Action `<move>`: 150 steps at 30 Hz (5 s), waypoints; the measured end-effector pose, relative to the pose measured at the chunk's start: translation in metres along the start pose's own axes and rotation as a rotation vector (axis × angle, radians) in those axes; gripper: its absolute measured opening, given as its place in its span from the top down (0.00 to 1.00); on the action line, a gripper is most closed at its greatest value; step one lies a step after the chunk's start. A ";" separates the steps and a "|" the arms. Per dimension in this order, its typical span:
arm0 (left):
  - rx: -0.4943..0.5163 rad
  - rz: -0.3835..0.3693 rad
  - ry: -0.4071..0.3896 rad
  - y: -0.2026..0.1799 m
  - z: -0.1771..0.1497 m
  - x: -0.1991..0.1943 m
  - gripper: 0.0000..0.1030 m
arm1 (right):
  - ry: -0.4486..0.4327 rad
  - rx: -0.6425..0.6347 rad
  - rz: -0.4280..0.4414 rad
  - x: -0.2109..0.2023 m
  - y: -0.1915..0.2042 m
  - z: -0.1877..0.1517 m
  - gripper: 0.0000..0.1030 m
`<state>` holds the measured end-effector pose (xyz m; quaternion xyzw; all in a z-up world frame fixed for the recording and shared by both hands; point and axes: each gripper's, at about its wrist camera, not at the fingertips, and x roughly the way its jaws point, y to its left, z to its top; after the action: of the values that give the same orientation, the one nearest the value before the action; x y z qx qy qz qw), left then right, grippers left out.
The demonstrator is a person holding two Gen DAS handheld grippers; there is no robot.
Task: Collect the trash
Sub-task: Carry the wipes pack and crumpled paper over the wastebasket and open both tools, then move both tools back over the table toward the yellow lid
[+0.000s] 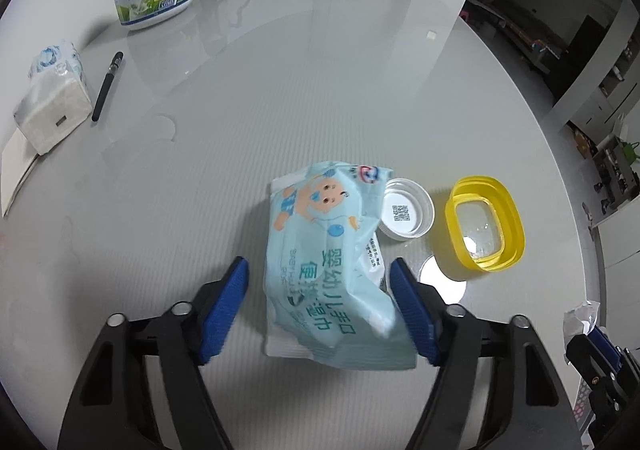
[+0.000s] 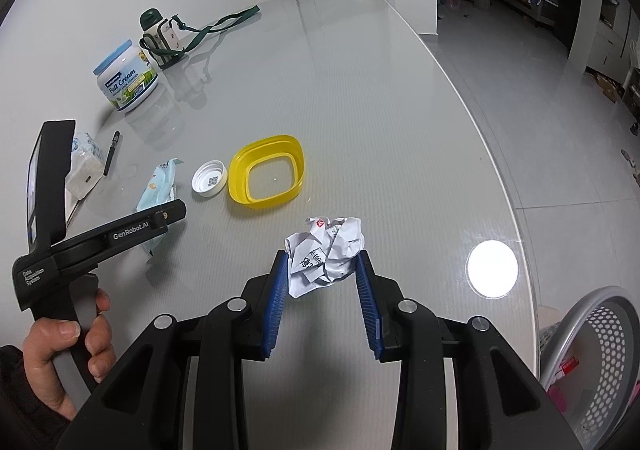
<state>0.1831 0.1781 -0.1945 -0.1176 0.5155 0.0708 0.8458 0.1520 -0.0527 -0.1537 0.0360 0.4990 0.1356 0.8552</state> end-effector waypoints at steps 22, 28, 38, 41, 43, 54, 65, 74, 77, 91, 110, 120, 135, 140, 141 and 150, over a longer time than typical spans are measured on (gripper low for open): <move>0.085 -0.035 -0.066 -0.001 -0.014 -0.060 0.45 | -0.027 0.004 0.006 -0.030 0.006 -0.006 0.68; 0.148 -0.073 -0.093 -0.026 -0.018 -0.089 0.45 | -0.050 0.002 0.002 -0.060 0.001 -0.012 0.68; 0.285 -0.155 -0.126 -0.092 -0.031 -0.128 0.45 | -0.095 0.057 -0.038 -0.106 -0.034 -0.026 0.68; 0.333 -0.185 -0.128 -0.117 -0.039 -0.137 0.45 | -0.112 0.087 -0.060 -0.122 -0.053 -0.034 0.68; 0.359 -0.202 -0.130 -0.132 -0.043 -0.141 0.45 | -0.123 0.115 -0.080 -0.135 -0.071 -0.041 0.68; 0.562 -0.325 -0.089 -0.240 -0.092 -0.156 0.45 | -0.137 0.274 -0.189 -0.183 -0.167 -0.089 0.68; 0.739 -0.394 0.005 -0.327 -0.150 -0.142 0.45 | -0.096 0.430 -0.263 -0.207 -0.259 -0.148 0.67; 0.832 -0.410 0.082 -0.368 -0.179 -0.122 0.45 | -0.057 0.500 -0.262 -0.197 -0.288 -0.171 0.67; 0.851 -0.400 0.096 -0.373 -0.184 -0.118 0.45 | -0.050 0.511 -0.249 -0.191 -0.291 -0.173 0.67; 0.877 -0.355 0.121 -0.386 -0.189 -0.117 0.44 | -0.025 0.530 -0.205 -0.179 -0.304 -0.188 0.67; 0.846 -0.333 0.085 -0.368 -0.193 -0.131 0.36 | -0.059 0.529 -0.213 -0.191 -0.301 -0.191 0.45; 0.811 -0.328 0.058 -0.359 -0.184 -0.138 0.31 | -0.075 0.514 -0.218 -0.198 -0.294 -0.188 0.43; 0.723 -0.333 -0.050 -0.332 -0.143 -0.161 0.27 | -0.119 0.453 -0.235 -0.212 -0.266 -0.156 0.39; 0.672 -0.323 -0.084 -0.312 -0.122 -0.165 0.26 | -0.125 0.404 -0.234 -0.208 -0.248 -0.139 0.38; 0.663 -0.319 -0.089 -0.307 -0.118 -0.165 0.26 | -0.125 0.389 -0.233 -0.207 -0.244 -0.134 0.38; 0.562 -0.267 -0.146 -0.250 -0.082 -0.169 0.26 | -0.114 0.277 -0.198 -0.185 -0.199 -0.092 0.38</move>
<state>0.0959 -0.0845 -0.0490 0.0594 0.4330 -0.1779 0.8817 0.0255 -0.3004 -0.0823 0.1118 0.4649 -0.0219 0.8780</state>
